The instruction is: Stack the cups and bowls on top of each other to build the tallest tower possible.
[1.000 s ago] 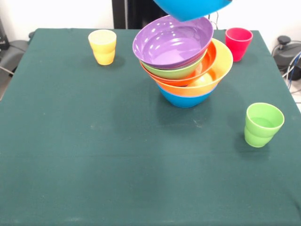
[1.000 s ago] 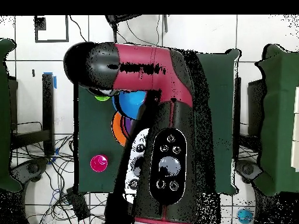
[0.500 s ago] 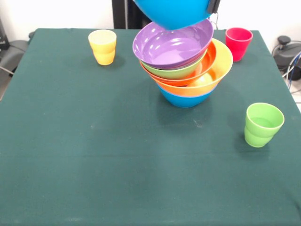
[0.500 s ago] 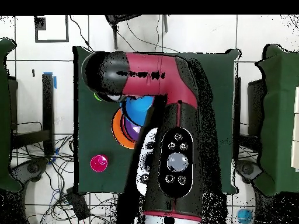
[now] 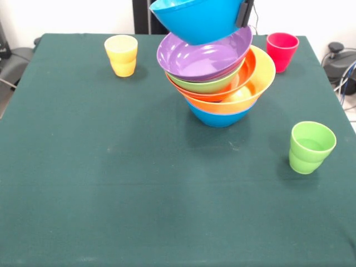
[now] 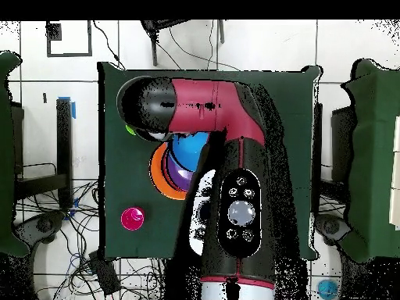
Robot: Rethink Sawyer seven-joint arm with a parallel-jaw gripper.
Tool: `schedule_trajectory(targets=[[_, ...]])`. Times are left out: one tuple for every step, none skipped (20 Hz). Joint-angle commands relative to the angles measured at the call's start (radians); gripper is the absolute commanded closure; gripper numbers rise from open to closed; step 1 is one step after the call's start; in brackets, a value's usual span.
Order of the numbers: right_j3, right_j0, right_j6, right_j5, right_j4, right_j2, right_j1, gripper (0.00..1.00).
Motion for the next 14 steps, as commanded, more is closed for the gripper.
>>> schedule_trajectory(targets=[[0.116,-0.02,-0.239,-0.064,-0.082,0.117,0.006,1.0],[0.119,-0.021,-0.235,-0.069,-0.085,0.119,0.007,1.0],[0.119,-0.022,-0.232,-0.073,-0.087,0.122,0.009,1.0],[0.122,-0.025,-0.23,-0.078,-0.091,0.125,0.011,1.0],[0.121,-0.027,-0.228,-0.081,-0.094,0.128,0.013,1.0],[0.123,-0.029,-0.225,-0.087,-0.098,0.131,0.015,1.0],[0.116,-0.032,-0.224,-0.087,-0.101,0.135,0.022,1.0],[0.116,-0.034,-0.221,-0.091,-0.105,0.137,0.025,1.0],[0.119,-0.034,-0.217,-0.095,-0.107,0.139,0.025,1.0],[0.122,-0.035,-0.213,-0.102,-0.11,0.141,0.027,1.0],[0.132,-0.035,-0.209,-0.11,-0.111,0.142,0.024,1.0],[0.141,-0.034,-0.204,-0.117,-0.113,0.143,0.021,1.0],[0.14,-0.036,-0.202,-0.12,-0.114,0.145,0.024,1.0],[0.143,-0.036,-0.2,-0.122,-0.115,0.146,0.024,1.0]])
